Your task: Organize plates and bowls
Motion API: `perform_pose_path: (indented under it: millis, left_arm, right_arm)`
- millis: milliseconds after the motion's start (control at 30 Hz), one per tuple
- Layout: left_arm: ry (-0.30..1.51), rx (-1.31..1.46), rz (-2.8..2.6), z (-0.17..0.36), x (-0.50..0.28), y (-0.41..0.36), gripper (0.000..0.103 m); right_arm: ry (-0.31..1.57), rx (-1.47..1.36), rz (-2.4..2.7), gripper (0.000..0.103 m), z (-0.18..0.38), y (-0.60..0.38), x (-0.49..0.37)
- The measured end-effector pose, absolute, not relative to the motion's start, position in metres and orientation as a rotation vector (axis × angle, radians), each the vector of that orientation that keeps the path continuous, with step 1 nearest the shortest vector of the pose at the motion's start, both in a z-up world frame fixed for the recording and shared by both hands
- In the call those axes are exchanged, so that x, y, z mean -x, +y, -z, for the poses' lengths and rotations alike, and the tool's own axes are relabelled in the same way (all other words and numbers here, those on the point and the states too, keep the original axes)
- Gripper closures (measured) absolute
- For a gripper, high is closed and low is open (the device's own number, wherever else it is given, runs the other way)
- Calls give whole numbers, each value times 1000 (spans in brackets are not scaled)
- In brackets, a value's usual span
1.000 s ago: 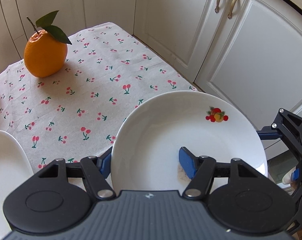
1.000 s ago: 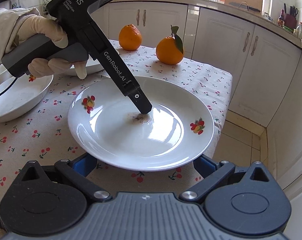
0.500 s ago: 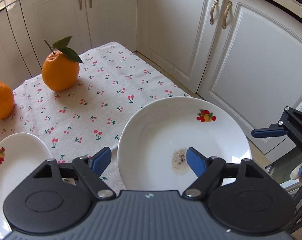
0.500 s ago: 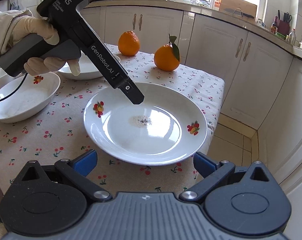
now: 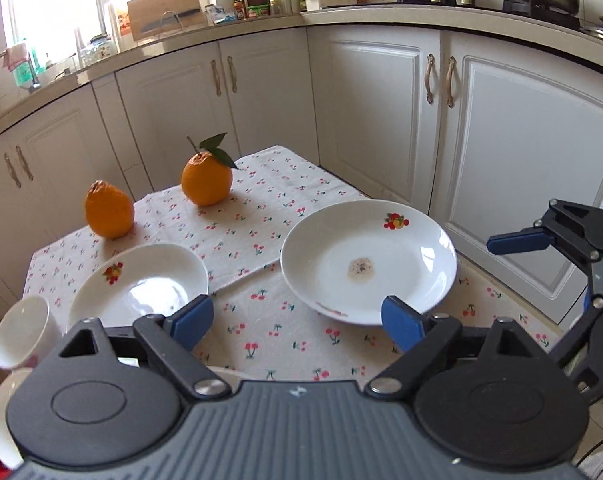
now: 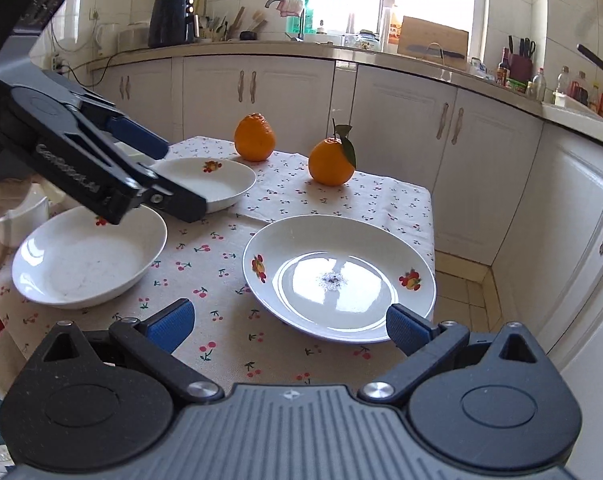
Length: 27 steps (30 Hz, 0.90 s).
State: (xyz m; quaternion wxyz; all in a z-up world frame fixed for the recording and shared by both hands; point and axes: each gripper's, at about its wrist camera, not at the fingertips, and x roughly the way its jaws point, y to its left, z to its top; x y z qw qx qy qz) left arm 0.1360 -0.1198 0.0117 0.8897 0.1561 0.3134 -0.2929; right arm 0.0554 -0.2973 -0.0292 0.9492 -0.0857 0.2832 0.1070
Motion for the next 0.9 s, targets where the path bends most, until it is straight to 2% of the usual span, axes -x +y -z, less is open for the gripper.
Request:
perform_pose_path:
  millis: [200,500,700,900]
  left_arm:
    - [757,-193,541,12,-117,-75,12]
    - [704,-148,421,30,-88,-27,12]
    - [639,-228,381,34,-68,-10,12]
    - [689,-200,389,46,-58,10,12]
  right_arm:
    - [576,173,-268,0,31,-283,-52]
    - [572,143,-299,0,36,-269,-46]
    - [580,147,-372,0,38,-249,-52]
    - [588,172,-437,0,39,-229,-58]
